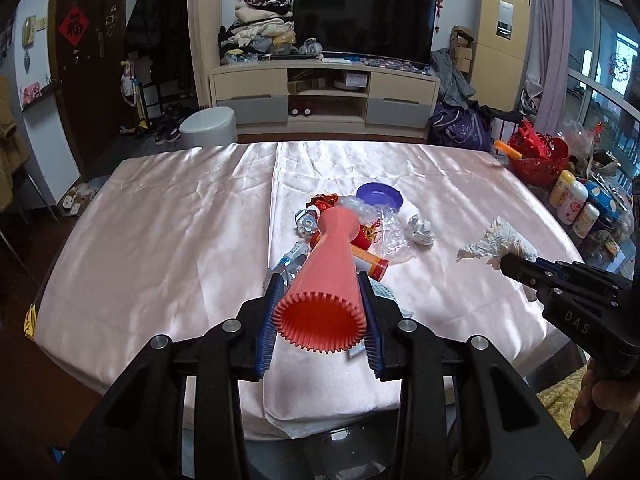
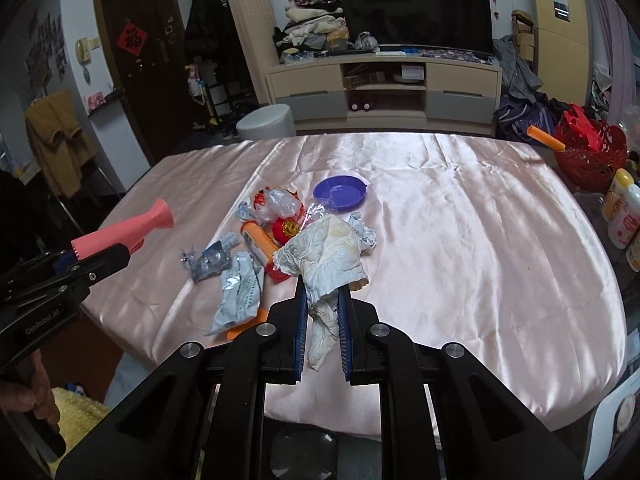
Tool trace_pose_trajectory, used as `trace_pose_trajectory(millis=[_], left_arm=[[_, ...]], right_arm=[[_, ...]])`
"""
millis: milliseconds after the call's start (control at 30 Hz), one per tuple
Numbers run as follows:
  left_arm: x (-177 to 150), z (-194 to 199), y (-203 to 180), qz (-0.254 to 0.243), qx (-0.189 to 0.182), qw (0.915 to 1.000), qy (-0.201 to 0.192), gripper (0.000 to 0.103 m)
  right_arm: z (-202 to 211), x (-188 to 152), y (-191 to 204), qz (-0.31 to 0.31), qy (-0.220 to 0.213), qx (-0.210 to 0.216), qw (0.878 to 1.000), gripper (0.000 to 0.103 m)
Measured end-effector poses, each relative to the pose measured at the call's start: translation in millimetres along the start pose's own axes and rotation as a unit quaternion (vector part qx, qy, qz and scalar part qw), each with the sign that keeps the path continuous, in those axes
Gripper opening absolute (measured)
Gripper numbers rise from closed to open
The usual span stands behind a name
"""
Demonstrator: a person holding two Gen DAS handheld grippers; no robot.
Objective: Collect trash
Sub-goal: 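Lift the cone and tissue and carry both down to the dark bin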
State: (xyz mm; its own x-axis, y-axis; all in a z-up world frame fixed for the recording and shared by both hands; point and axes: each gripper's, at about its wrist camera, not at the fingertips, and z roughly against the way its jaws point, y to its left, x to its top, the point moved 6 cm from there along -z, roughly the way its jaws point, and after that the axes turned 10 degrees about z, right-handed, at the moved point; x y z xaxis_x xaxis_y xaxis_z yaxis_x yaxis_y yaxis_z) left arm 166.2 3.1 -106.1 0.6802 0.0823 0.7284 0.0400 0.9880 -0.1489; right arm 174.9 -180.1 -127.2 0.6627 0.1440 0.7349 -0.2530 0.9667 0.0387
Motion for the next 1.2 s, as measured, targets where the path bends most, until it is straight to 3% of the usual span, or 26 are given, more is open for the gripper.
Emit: trace_pose_trajectory(millis=[233,500,800,1033,1200], left_arm=[[-25.0,45.5,-9.2,-0.006,-0.012,0.9998,-0.012,0.034],[-86.0,56.8,-9.9,-0.002,-0.019,0.9994,0.029,0.034],[-157.8,42.7,-11.6,-0.003,-0.036,0.9949,0.094,0.034],[-201.0,4.8,-10.5,0.011,-0.040,0.9868,0.157,0.034],[-228.7,-22.4,-6.7,0.012,-0.031,0.9794,0.199,0.034]], right_arm=[[48.0,-13.3,10.0,0.008,-0.013,0.005,1.000,0.015],[57.6,-62.6,24.5,0.019,0.028,0.020,0.999,0.015],[32.1,-131.4,49.9,0.019,0.099,0.055,0.993,0.015],[-4.3,-171.5,60.7,0.021,0.154,0.060,0.986,0.015],[-33.4,-204.2,61.1,-0.012,0.203,0.085,0.976,0.015]])
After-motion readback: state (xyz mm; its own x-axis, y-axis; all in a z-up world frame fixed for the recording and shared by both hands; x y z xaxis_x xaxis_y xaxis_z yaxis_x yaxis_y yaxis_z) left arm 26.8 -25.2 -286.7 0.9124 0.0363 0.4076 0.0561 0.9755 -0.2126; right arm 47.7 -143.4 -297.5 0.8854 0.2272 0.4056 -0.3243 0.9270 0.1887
